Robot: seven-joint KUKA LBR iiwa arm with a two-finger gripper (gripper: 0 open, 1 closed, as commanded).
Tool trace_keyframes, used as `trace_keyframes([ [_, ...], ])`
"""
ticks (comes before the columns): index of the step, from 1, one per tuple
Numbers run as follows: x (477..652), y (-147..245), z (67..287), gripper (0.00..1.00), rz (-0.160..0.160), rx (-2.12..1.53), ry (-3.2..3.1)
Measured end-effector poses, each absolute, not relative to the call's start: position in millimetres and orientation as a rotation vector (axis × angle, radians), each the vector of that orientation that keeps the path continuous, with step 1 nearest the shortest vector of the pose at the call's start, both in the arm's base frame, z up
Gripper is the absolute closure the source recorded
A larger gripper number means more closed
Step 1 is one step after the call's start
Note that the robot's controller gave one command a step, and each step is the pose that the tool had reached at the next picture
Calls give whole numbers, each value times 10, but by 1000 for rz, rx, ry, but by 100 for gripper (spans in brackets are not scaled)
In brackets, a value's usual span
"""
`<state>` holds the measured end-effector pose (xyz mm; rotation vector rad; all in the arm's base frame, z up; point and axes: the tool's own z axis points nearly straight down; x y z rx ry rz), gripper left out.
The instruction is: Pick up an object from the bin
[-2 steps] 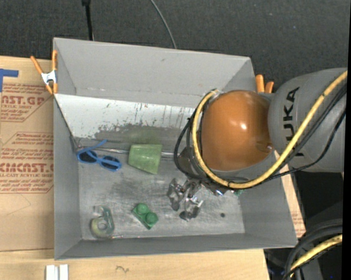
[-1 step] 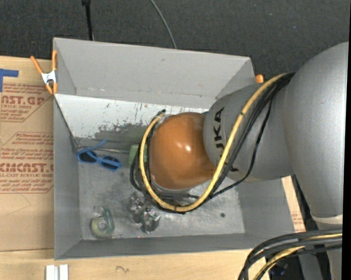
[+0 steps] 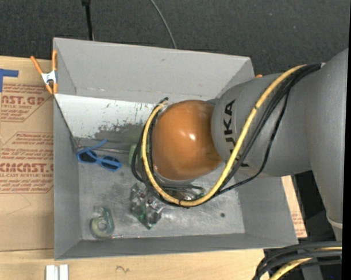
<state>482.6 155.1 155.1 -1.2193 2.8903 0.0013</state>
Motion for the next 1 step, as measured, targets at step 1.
trace_keyframes([
  [1, 4854, 1628, 2531, 100, 0, -1257, 2867],
])
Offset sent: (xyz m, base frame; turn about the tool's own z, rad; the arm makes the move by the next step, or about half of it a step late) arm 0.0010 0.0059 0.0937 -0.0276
